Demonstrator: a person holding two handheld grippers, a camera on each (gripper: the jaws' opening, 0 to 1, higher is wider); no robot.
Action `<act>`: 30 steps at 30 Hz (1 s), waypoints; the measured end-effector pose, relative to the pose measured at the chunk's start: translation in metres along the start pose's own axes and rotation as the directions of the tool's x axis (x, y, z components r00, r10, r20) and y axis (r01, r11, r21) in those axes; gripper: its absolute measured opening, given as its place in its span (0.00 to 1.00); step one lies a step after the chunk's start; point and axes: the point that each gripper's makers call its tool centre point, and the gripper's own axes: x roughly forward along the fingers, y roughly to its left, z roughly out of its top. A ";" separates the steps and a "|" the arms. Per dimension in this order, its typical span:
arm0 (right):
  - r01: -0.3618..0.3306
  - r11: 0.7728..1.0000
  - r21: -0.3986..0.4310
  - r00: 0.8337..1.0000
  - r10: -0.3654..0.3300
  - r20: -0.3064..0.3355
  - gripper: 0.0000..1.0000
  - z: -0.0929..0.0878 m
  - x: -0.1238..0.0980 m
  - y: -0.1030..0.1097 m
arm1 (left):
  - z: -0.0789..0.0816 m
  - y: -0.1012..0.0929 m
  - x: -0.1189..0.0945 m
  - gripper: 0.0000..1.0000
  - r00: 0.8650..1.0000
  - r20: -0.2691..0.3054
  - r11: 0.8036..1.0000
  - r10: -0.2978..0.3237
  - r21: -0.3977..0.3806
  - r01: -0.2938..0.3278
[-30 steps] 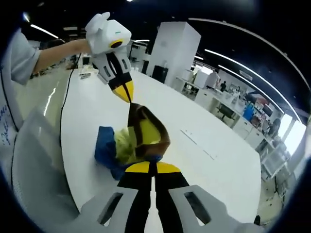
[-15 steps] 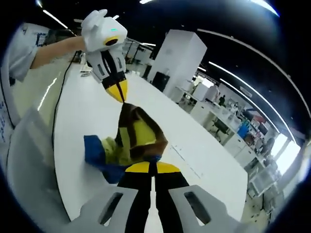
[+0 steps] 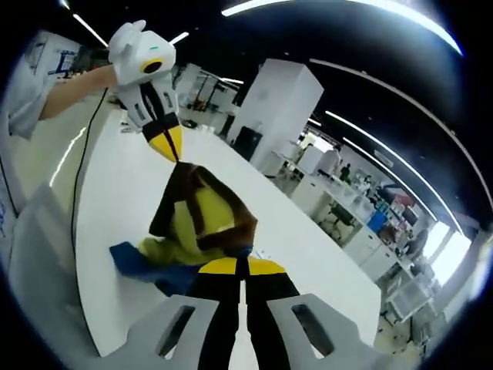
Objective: Fold the garment on the visible template until the final outline fits inside the template.
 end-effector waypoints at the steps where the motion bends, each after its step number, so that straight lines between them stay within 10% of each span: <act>1: 0.006 1.000 -0.004 1.000 -0.006 0.007 0.02 0.005 -0.001 -0.002 | 0.003 0.002 -0.003 0.00 1.000 0.004 1.000 0.003 -0.002 -0.003; 30: 0.112 0.990 -0.082 0.982 -0.097 0.164 0.02 0.099 -0.049 -0.044 | 0.060 0.048 -0.103 0.00 0.983 0.111 0.984 0.148 0.083 -0.158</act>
